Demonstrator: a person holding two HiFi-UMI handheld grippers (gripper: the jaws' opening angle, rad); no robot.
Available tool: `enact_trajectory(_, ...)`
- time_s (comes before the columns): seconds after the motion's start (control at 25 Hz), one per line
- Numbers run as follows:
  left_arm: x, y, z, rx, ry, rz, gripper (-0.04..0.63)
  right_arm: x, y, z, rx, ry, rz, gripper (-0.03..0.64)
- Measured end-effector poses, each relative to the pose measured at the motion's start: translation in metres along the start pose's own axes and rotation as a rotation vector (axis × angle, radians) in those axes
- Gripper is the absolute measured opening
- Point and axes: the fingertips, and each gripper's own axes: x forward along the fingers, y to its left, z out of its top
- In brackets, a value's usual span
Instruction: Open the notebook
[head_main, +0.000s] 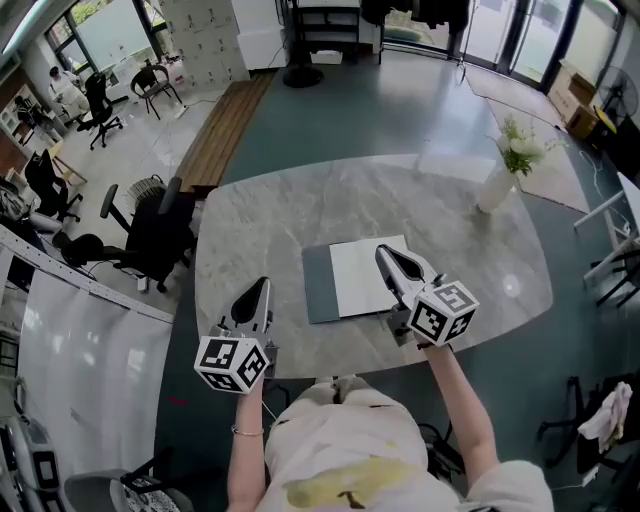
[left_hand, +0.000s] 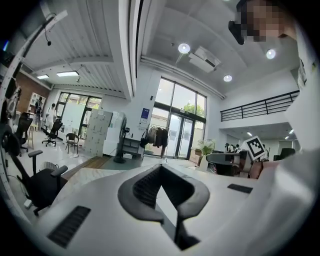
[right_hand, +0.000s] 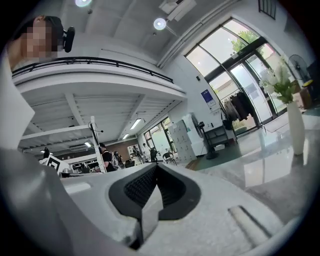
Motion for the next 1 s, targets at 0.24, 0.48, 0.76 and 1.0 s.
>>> enact_trajectory(0.24,-0.007,-0.001,0.015,0.02,-0.046,0.007,0.0,-0.018,-0.004,0.015,0.026,-0.05,-0.029,0.006)
enact_trajectory(0.48,-0.015,-0.001,0.022,0.038,-0.068,0.034,0.0,-0.031,-0.006,0.027,0.013,-0.082,-0.052,0.006)
enact_trajectory(0.76,-0.018,0.002,0.025,0.04,-0.088,0.056,0.0,-0.036,-0.008,0.03,-0.021,-0.096,-0.082,0.005)
enact_trajectory(1.0,-0.019,0.007,0.031,0.047,-0.094,0.076,0.0,-0.034,-0.008,0.033,-0.059,-0.095,-0.099,0.005)
